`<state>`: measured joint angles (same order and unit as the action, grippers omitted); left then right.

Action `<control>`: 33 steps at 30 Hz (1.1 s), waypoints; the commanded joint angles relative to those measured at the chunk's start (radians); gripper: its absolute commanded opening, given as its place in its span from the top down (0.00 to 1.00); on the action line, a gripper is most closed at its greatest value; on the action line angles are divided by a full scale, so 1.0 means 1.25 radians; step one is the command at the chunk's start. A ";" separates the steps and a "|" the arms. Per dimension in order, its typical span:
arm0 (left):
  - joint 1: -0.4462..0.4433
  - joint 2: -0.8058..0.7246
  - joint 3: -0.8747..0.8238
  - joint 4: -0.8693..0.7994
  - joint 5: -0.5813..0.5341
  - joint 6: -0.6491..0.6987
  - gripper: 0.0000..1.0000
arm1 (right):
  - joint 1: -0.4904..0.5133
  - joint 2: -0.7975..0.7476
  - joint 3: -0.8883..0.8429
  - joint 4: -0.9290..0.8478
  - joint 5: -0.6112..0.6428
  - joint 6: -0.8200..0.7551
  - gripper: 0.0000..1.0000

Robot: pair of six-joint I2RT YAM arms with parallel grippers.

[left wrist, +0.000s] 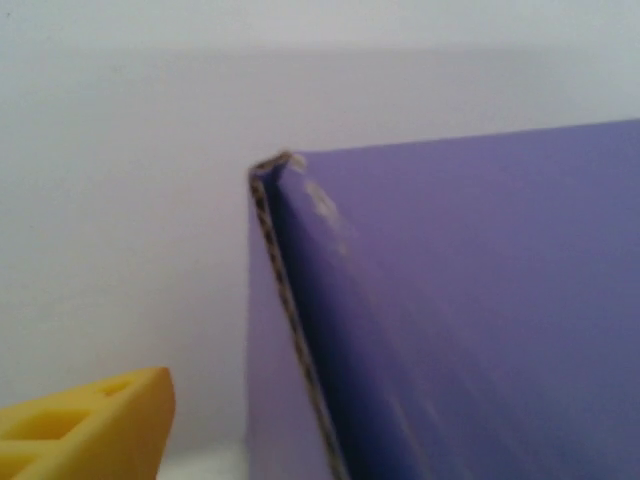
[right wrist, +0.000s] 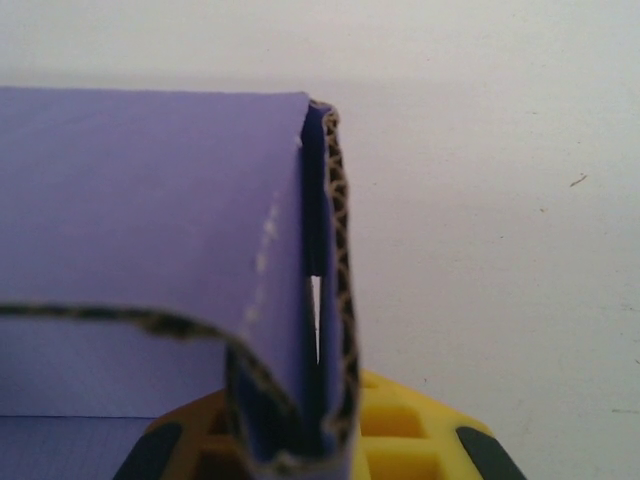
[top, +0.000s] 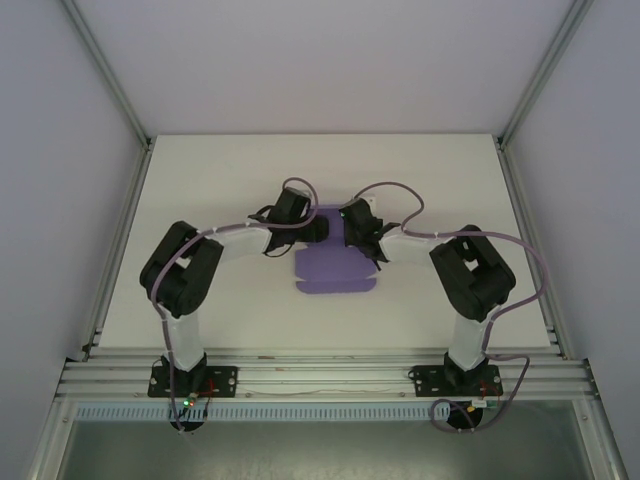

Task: Assemble paper box

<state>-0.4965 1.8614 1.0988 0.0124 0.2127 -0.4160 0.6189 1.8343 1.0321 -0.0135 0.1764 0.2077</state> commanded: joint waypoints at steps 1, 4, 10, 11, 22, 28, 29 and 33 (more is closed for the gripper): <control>0.002 -0.074 -0.011 0.004 0.030 0.002 0.10 | 0.002 -0.021 -0.001 -0.070 -0.007 -0.018 1.00; 0.006 -0.107 -0.018 -0.019 0.018 0.001 0.00 | 0.003 -0.025 0.008 -0.091 -0.010 -0.013 1.00; 0.027 -0.204 -0.096 -0.010 0.037 -0.013 0.00 | 0.001 -0.029 0.038 -0.155 -0.029 -0.026 1.00; 0.036 -0.226 -0.117 -0.007 0.039 -0.020 0.00 | -0.001 -0.027 0.048 -0.173 -0.034 -0.024 1.00; 0.171 -0.298 -0.307 0.191 0.268 -0.070 0.17 | 0.000 -0.014 0.046 -0.170 -0.085 -0.021 1.00; 0.184 -0.189 -0.317 0.421 0.466 -0.104 0.38 | -0.001 -0.005 0.042 -0.158 -0.098 -0.032 1.00; 0.184 -0.178 -0.324 0.460 0.485 -0.104 0.38 | -0.001 -0.004 0.041 -0.153 -0.098 -0.032 1.00; 0.184 -0.130 -0.305 0.446 0.471 -0.116 0.54 | -0.002 0.008 0.046 -0.158 -0.110 -0.035 1.00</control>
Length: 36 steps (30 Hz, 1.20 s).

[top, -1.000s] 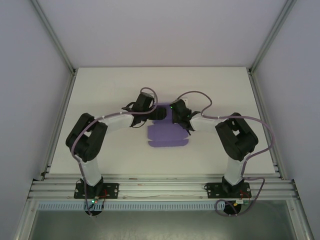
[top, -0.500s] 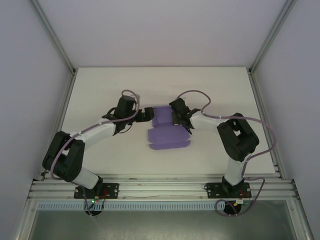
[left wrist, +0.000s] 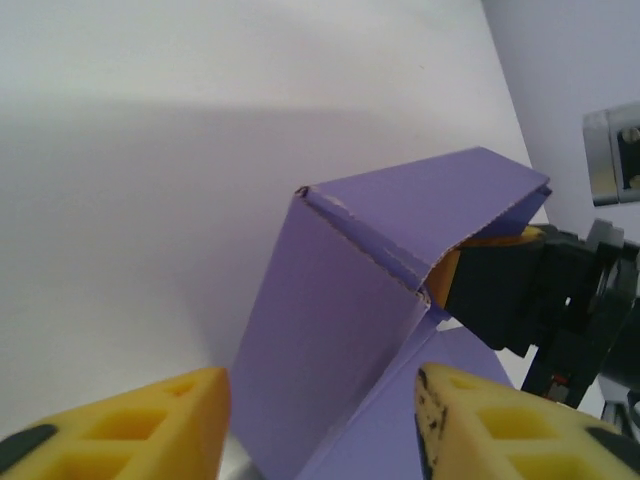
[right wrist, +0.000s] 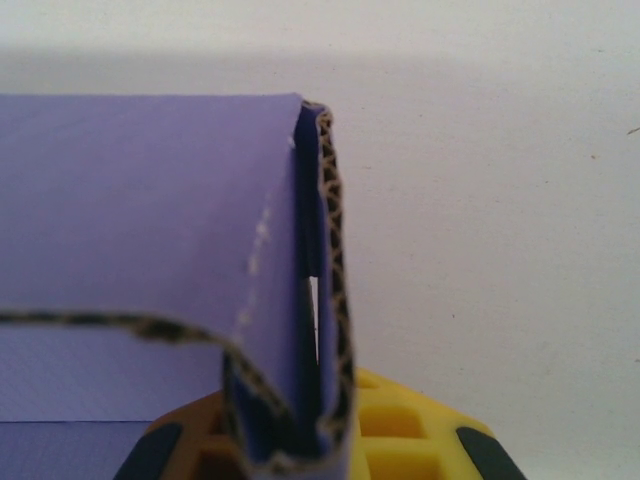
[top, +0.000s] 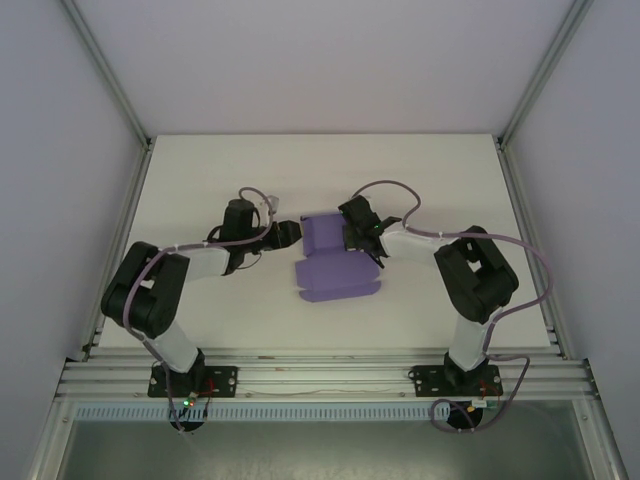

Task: Assemble paper box

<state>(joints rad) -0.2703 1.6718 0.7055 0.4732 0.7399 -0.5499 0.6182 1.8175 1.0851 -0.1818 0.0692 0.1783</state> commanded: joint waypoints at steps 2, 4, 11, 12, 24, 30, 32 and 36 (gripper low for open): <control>0.003 0.045 0.014 0.087 0.062 -0.009 0.61 | -0.002 0.025 0.008 -0.028 -0.027 -0.014 1.00; 0.004 0.059 0.005 0.121 0.074 -0.020 0.62 | -0.004 0.027 0.010 -0.029 -0.028 -0.014 1.00; 0.004 0.102 0.027 0.091 0.050 -0.008 0.63 | -0.004 0.027 0.008 -0.028 -0.039 -0.026 1.00; 0.004 0.110 0.030 0.095 0.052 -0.009 0.63 | -0.005 0.028 0.008 -0.027 -0.039 -0.026 1.00; 0.002 0.183 0.084 -0.006 -0.033 0.022 0.73 | -0.005 0.023 -0.001 -0.011 -0.058 -0.036 1.00; -0.025 0.209 0.132 -0.154 -0.147 0.076 0.73 | -0.004 0.031 0.010 -0.019 -0.056 -0.038 1.00; -0.043 0.208 0.149 -0.210 -0.212 0.089 0.73 | -0.005 0.030 0.009 -0.018 -0.057 -0.038 1.00; -0.089 0.205 0.196 -0.336 -0.382 0.106 0.81 | -0.004 0.025 0.008 -0.021 -0.047 -0.036 1.00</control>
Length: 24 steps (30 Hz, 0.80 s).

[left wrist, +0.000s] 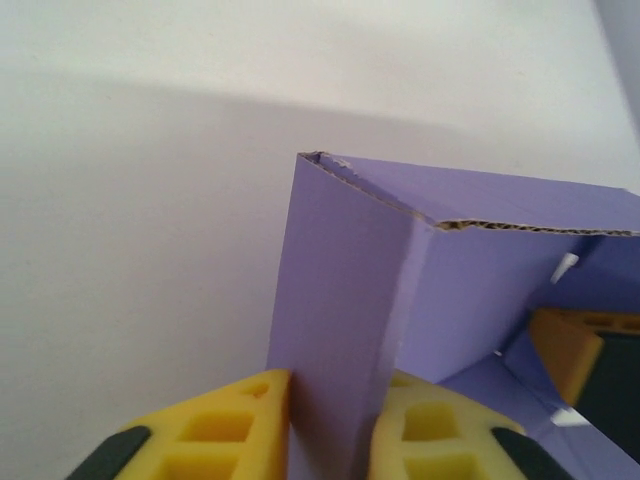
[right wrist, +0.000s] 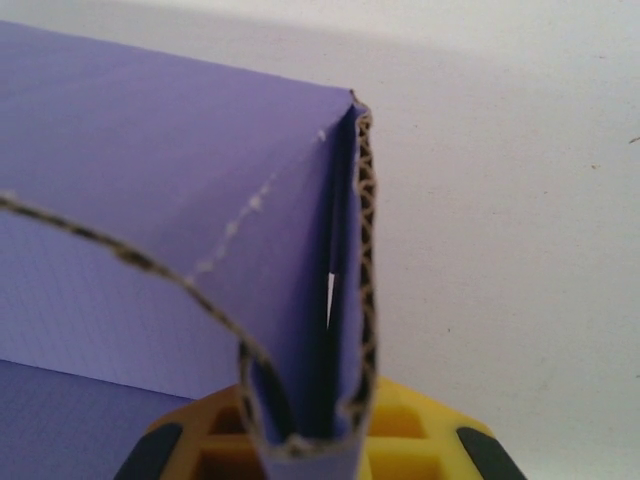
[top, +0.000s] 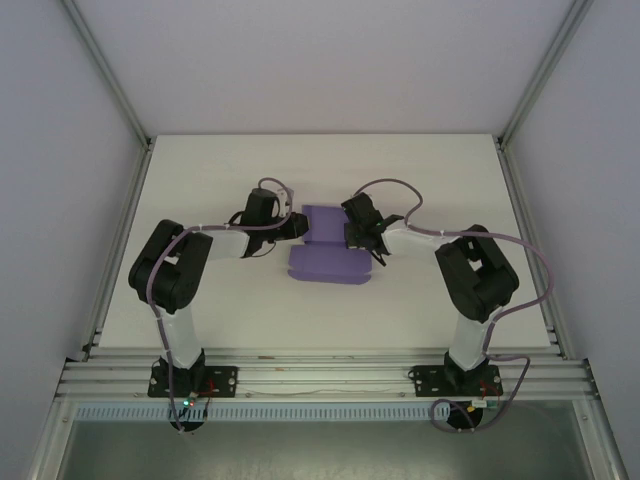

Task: Assemble paper box

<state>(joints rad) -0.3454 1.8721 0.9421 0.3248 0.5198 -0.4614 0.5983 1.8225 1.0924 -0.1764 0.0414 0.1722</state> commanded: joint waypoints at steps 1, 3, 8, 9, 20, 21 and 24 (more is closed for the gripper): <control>-0.042 0.047 0.022 -0.254 -0.257 0.033 0.87 | 0.013 0.020 0.003 -0.027 -0.019 -0.030 1.00; -0.061 0.052 0.046 -0.301 -0.316 0.039 0.89 | 0.014 0.017 0.001 -0.027 -0.013 -0.028 1.00; -0.109 0.072 0.098 -0.401 -0.480 0.036 0.95 | 0.018 0.009 -0.005 -0.025 0.010 -0.026 1.00; -0.118 0.079 0.109 -0.421 -0.514 0.030 0.95 | 0.018 0.008 -0.006 -0.027 0.013 -0.025 1.00; -0.161 0.115 0.191 -0.651 -0.837 -0.037 1.00 | 0.020 0.000 -0.009 -0.033 0.060 -0.010 1.00; -0.163 0.117 0.199 -0.665 -0.851 -0.039 1.00 | 0.020 0.000 -0.010 -0.035 0.064 -0.009 1.00; -0.175 0.143 0.238 -0.732 -0.920 -0.053 1.00 | 0.020 -0.004 -0.013 -0.033 0.068 -0.006 1.00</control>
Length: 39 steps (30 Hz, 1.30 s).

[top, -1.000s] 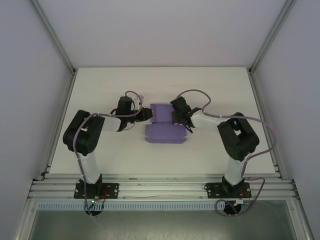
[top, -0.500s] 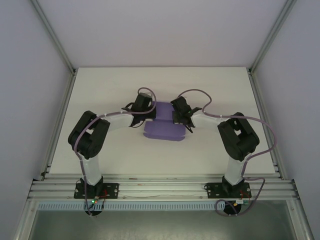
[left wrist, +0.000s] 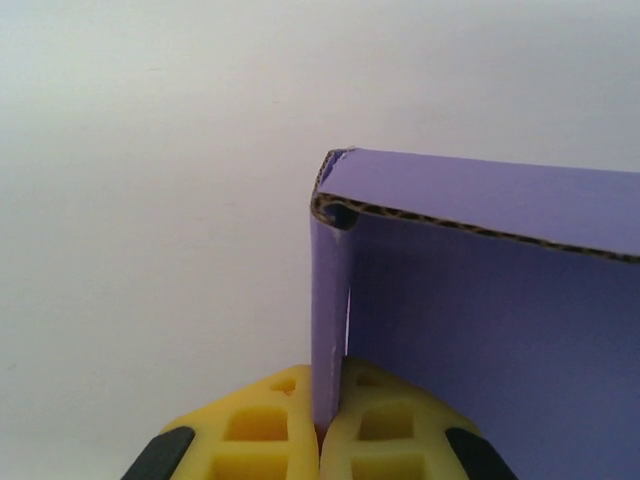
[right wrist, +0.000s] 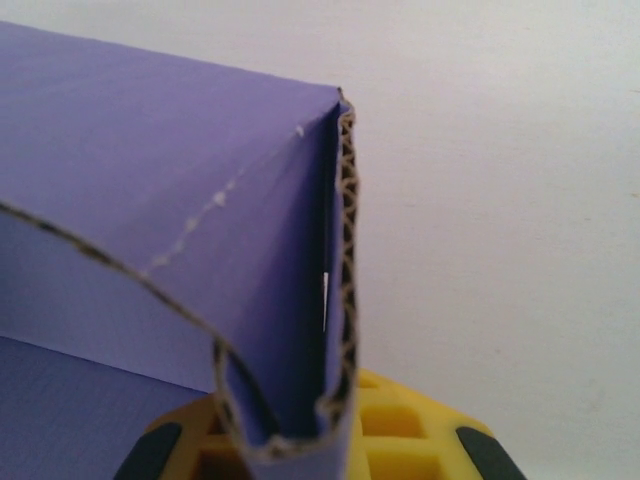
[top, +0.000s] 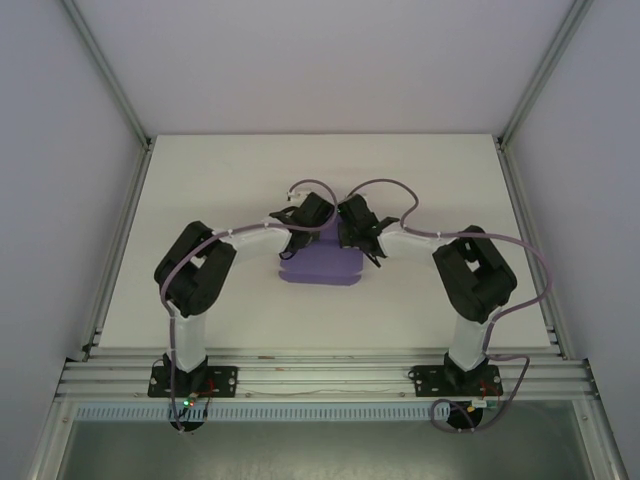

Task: Assemble paper box

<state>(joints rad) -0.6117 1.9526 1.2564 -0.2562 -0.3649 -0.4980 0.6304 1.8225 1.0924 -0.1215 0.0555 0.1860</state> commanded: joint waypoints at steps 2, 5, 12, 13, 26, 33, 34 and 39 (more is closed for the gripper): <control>0.036 0.084 -0.012 -0.249 -0.191 -0.008 1.00 | -0.006 -0.006 -0.017 -0.070 0.051 -0.019 1.00; 0.033 0.080 -0.015 -0.203 -0.119 0.006 0.97 | -0.006 -0.009 -0.021 -0.062 0.049 -0.017 1.00; 0.034 0.000 -0.079 -0.001 0.193 0.068 0.75 | -0.006 -0.012 -0.040 -0.024 0.016 -0.031 1.00; 0.036 -0.018 -0.096 0.031 0.231 0.068 0.72 | -0.005 -0.012 -0.041 -0.020 0.012 -0.034 1.00; 0.081 -0.231 -0.191 0.166 0.490 0.061 0.16 | -0.007 -0.021 -0.015 -0.051 -0.018 -0.035 1.00; 0.116 -0.294 -0.243 0.140 0.443 0.039 0.10 | -0.008 -0.025 0.006 -0.095 -0.027 -0.027 1.00; 0.123 -0.295 -0.253 0.140 0.449 0.038 0.11 | -0.008 -0.024 0.010 -0.099 -0.028 -0.027 1.00; 0.141 -0.292 -0.290 0.168 0.495 0.031 0.29 | -0.008 -0.018 0.017 -0.114 -0.024 -0.029 1.00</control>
<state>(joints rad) -0.4423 1.5936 0.9173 -0.0765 0.2134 -0.4484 0.6209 1.8149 1.0927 -0.1967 0.0238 0.1558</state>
